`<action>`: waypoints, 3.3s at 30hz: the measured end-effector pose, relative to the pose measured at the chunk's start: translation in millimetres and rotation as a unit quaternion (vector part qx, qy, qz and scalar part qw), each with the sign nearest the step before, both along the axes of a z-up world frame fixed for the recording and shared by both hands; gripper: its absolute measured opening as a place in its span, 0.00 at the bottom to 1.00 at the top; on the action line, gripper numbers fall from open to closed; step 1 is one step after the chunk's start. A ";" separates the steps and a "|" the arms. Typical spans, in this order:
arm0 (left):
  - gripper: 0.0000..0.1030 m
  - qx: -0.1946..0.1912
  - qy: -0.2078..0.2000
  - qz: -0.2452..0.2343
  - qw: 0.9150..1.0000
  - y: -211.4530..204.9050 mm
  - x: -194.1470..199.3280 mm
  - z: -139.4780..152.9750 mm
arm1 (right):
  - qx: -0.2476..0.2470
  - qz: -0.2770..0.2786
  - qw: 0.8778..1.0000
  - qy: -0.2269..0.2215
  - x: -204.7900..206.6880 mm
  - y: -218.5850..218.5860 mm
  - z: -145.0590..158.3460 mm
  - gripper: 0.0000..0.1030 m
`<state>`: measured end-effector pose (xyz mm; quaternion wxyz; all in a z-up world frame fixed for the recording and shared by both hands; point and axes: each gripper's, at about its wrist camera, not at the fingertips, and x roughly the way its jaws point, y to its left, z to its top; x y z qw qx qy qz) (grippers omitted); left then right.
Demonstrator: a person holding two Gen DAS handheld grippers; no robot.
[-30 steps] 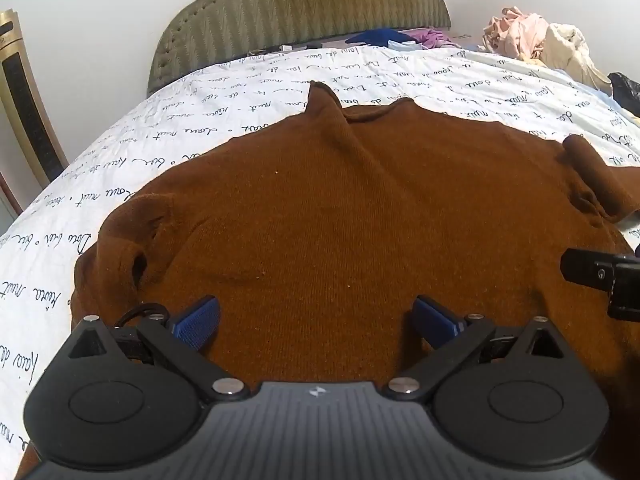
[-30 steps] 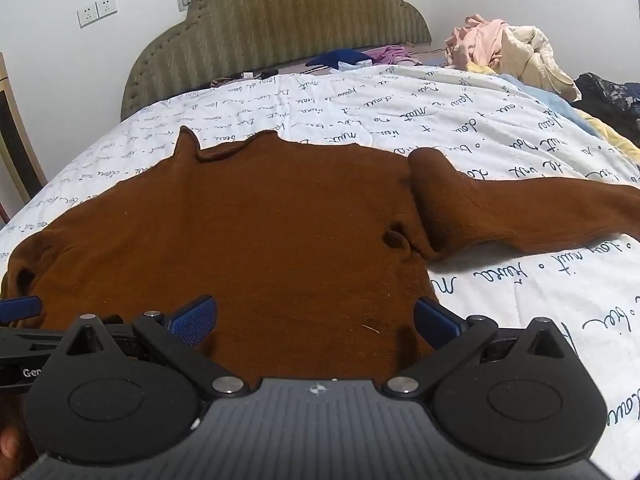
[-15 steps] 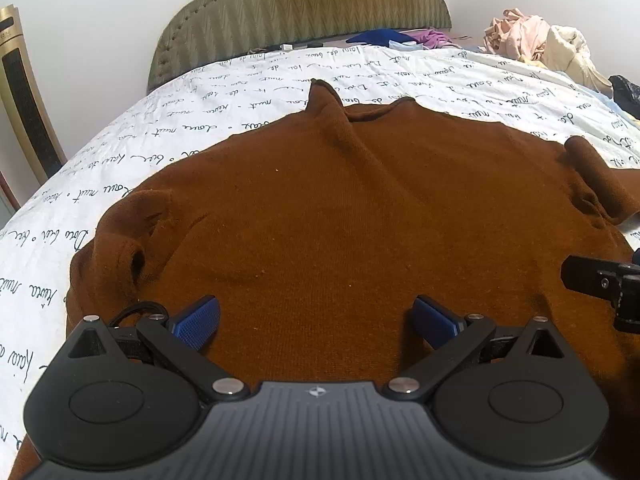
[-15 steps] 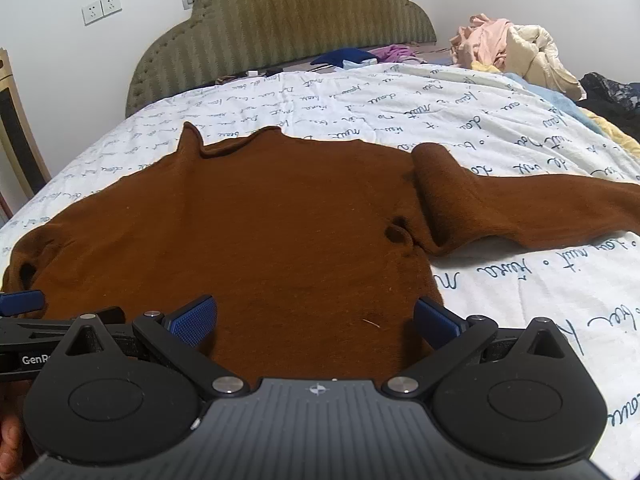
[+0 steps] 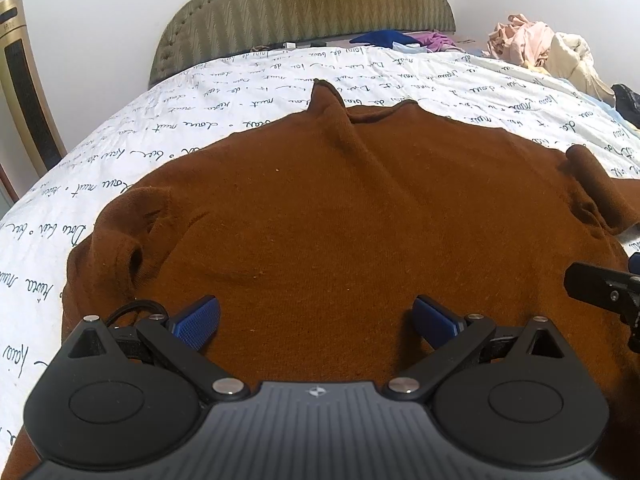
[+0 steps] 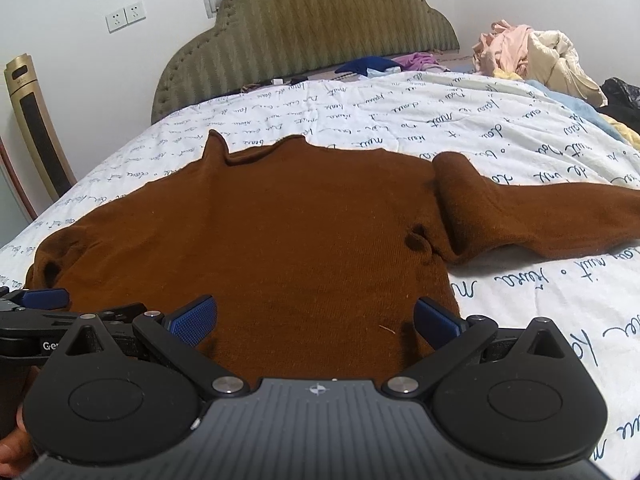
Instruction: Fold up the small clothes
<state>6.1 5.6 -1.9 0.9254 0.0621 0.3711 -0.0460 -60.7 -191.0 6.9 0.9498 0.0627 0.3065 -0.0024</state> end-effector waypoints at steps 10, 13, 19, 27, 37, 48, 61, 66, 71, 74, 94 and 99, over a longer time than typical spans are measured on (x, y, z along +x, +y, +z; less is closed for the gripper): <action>1.00 0.001 0.001 -0.001 1.000 -3.4 1.7 0.1 | -0.005 0.003 1.000 -0.018 -2.3 -3.1 2.5 1.00; 1.00 0.004 0.003 -0.003 1.000 -4.8 2.3 -0.1 | 0.005 0.001 1.000 -0.021 -2.4 -7.1 3.9 1.00; 1.00 0.008 0.007 -0.004 1.000 -9.0 5.4 -0.3 | 0.011 0.000 1.000 -0.023 -5.2 -11.7 4.8 1.00; 1.00 -0.006 0.006 -0.012 1.000 -15.5 7.4 0.1 | 0.018 0.004 1.000 -0.019 -7.9 -20.3 4.3 1.00; 1.00 -0.018 -0.001 -0.023 1.000 -23.2 9.5 -1.4 | 0.043 -0.062 0.996 -0.038 -22.5 -86.3 7.2 1.00; 1.00 0.000 -0.007 -0.044 0.999 -35.9 8.4 -1.7 | 0.105 -0.251 0.960 -0.067 -48.2 -237.5 2.5 1.00; 1.00 0.011 0.003 -0.053 0.999 -41.9 10.4 -5.5 | 0.238 -0.357 0.893 -0.137 -34.3 -349.2 -23.4 0.76; 1.00 0.016 0.003 -0.053 0.998 -41.5 10.4 -4.3 | 0.261 -0.386 0.875 -0.136 -23.5 -366.3 -26.0 0.15; 1.00 0.024 -0.009 -0.047 0.999 -35.0 11.1 1.2 | 0.213 -0.396 0.883 -0.138 -29.0 -359.1 -10.8 0.14; 1.00 0.032 -0.023 -0.037 0.999 -27.0 12.5 6.7 | 0.147 -0.422 0.880 -0.160 -38.0 -353.7 14.3 0.14; 1.00 0.031 -0.020 0.018 0.999 8.0 21.6 2.3 | -0.030 -0.161 0.969 -0.187 27.4 -140.9 86.2 0.14; 1.00 0.030 -0.016 0.017 0.999 8.7 21.6 -1.7 | -0.024 -0.094 0.985 -0.144 54.2 -91.6 72.1 0.14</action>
